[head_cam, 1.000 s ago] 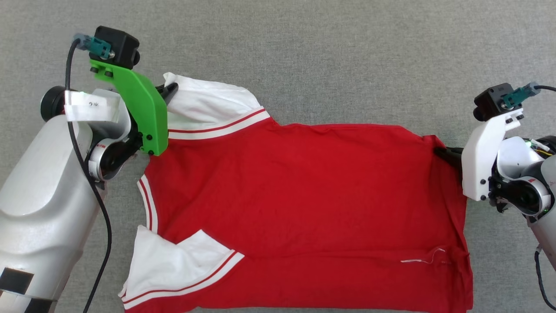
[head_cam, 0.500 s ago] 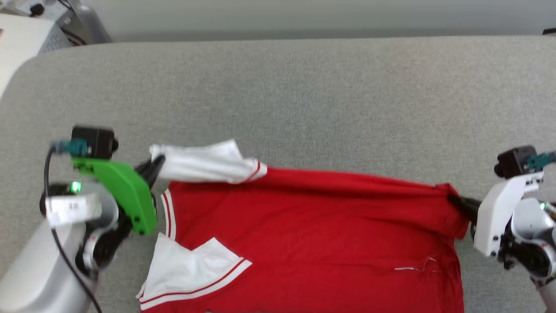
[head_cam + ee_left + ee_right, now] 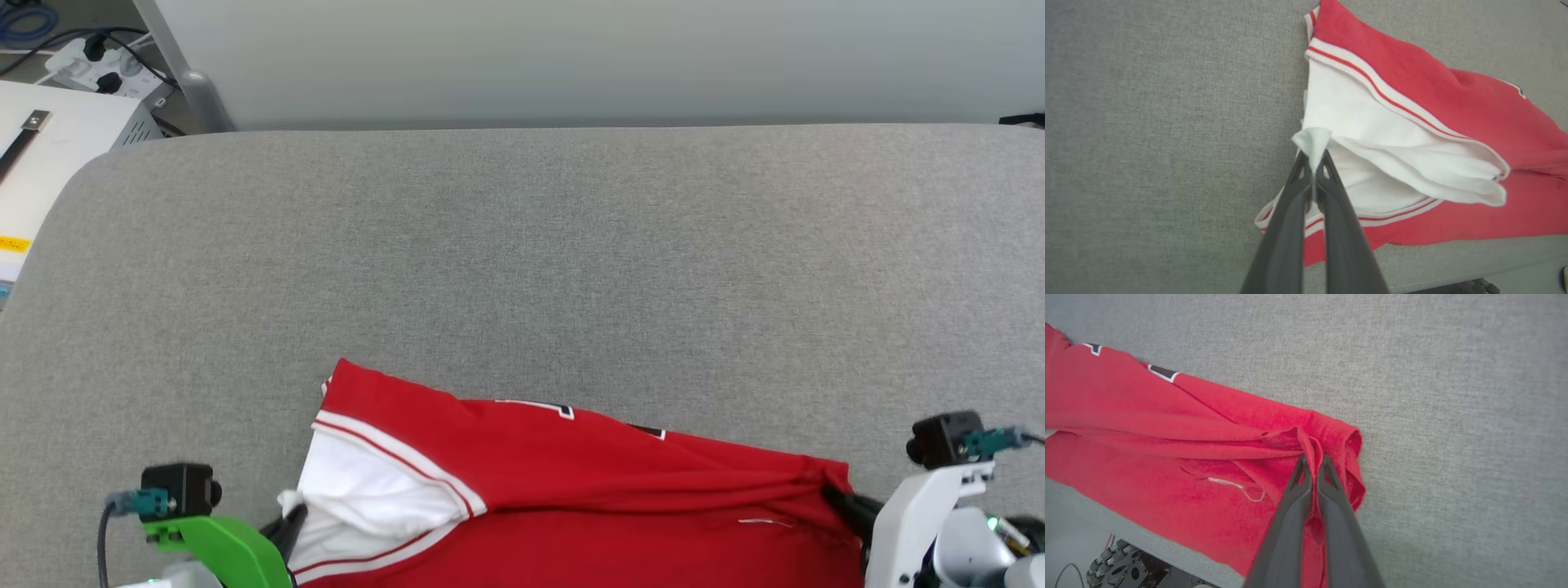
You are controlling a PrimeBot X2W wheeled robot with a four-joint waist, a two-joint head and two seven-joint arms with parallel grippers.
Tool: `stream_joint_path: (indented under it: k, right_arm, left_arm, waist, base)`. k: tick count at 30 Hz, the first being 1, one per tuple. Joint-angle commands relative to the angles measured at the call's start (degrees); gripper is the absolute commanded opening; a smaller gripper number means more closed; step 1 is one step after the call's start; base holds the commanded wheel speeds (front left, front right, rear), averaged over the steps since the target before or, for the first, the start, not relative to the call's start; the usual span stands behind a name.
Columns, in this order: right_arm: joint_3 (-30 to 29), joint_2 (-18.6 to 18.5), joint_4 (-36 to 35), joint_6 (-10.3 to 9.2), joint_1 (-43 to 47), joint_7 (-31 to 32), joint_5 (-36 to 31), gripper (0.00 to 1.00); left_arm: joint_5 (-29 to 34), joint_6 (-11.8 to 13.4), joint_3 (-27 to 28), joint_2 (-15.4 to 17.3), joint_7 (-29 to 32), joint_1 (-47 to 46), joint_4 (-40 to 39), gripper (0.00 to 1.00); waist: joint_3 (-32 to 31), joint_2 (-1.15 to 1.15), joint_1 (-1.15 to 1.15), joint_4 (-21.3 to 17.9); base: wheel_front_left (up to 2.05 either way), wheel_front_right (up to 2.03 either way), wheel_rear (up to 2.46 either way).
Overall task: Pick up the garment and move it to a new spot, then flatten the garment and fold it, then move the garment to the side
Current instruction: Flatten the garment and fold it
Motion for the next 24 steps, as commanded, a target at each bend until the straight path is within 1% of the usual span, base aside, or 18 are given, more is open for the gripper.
stream_joint_path:
  k: [1, 2, 3, 4, 5, 6, 7, 8, 9, 10, 11, 16, 20, 24]
  right_arm:
    - [-0.4, 0.9, -0.3, -0.04, 1.6, -0.5, -0.9, 0.00]
    - [-0.7, 1.7, -0.2, -0.04, 2.5, -0.7, -1.4, 0.27]
    - [-0.9, 2.6, 0.0, -0.04, 3.2, -0.7, -1.5, 0.36]
    - [-1.1, 3.5, 0.3, -0.04, 3.9, -1.0, -1.8, 0.40]
    - [-1.4, 4.4, 0.5, -0.04, 4.4, -1.6, -2.2, 1.00]
    - [-1.7, 5.2, 0.7, -0.04, 4.7, -1.9, -2.2, 1.00]
    - [-1.8, 5.8, 0.9, -0.04, 5.0, -2.4, -2.5, 1.00]
    - [-2.0, 6.1, 0.9, -0.04, 5.1, -3.0, -2.9, 1.00]
    - [-2.2, 6.6, 0.9, -0.04, 5.3, -3.4, -3.1, 1.00]
    - [-2.3, 6.8, 0.7, -0.04, 5.4, -3.8, -3.1, 1.00]
    - [-2.5, 7.0, 0.2, -0.04, 5.5, -4.4, -3.3, 1.00]
    - [-3.6, 6.9, -3.2, -0.04, 6.6, -5.4, -3.7, 1.00]
    - [-5.8, 5.9, -7.1, -0.04, 8.0, -3.8, -3.8, 1.00]
    - [-9.6, 5.3, -10.8, -0.04, 9.5, -0.3, -4.0, 1.00]
  left_arm:
    - [-0.2, 0.5, -0.1, -0.4, -0.6, 1.3, 0.6, 0.00]
    - [-0.5, 0.4, -0.5, -1.1, -0.8, 1.8, 1.2, 0.00]
    - [-0.7, 0.2, -0.8, -1.7, -0.9, 2.0, 1.9, 0.00]
    - [-0.5, 0.1, -1.3, -2.3, -1.3, 2.0, 2.9, 0.00]
    - [-0.6, -0.2, -1.6, -3.2, -1.8, 1.8, 3.8, 0.00]
    - [-0.9, -0.5, -1.8, -4.0, -2.2, 1.6, 4.5, 0.00]
    - [-0.9, -0.8, -2.1, -4.7, -2.6, 1.3, 5.5, 0.16]
    - [-0.8, -1.1, -2.4, -5.1, -2.9, 1.0, 6.3, 0.36]
    - [-0.8, -1.5, -2.7, -5.6, -3.2, 0.6, 7.1, 0.71]
    - [-0.8, -1.8, -2.8, -5.9, -3.4, 0.4, 7.7, 0.97]
    - [-0.4, -2.0, -3.0, -6.0, -3.8, -0.1, 8.2, 1.00]
    - [2.5, -2.2, -3.0, -5.9, -7.6, -1.9, 7.9, 1.00]
    - [6.0, -1.4, -2.7, -5.4, -11.8, -3.1, 5.9, 1.00]
    - [9.3, 0.5, -2.0, -5.2, -16.0, -3.8, 3.2, 1.00]
  waist:
    - [0.0, 0.00, 0.00, -0.2]
    - [0.0, 0.00, 0.00, -0.3]
    - [-0.1, 0.00, 0.00, -0.4]
    - [-0.1, 0.00, 0.00, -0.6]
    - [-0.1, 0.00, 0.00, -0.7]
    - [-0.1, 0.00, 0.00, -0.8]
    - [-0.2, 0.00, 0.00, -0.9]
    - [-0.2, 0.00, 0.00, -1.0]
    - [-0.3, 0.00, 0.00, -1.1]
    - [-0.4, 0.00, 0.00, -1.2]
    - [-0.5, 0.00, 0.00, -1.3]
    - [-1.5, 0.00, 0.00, -1.9]
    - [-2.4, 0.00, 0.00, -2.1]
    - [-3.1, 0.00, 0.00, -2.3]
  base:
    - [0.00, 0.00, 0.00]
    - [0.00, 0.00, 0.00]
    - [0.00, 0.00, 0.00]
    - [0.00, 0.00, 0.00]
    - [0.00, 0.00, 0.00]
    - [0.00, 0.00, 0.00]
    - [0.00, 0.00, 0.00]
    - [0.00, 0.00, 0.00]
    - [0.00, 0.00, 0.00]
    - [0.00, 0.00, 0.00]
    - [0.00, 0.00, 0.00]
    - [0.00, 0.00, 0.00]
    - [0.00, 0.00, 0.00]
    - [0.00, 0.00, 0.00]
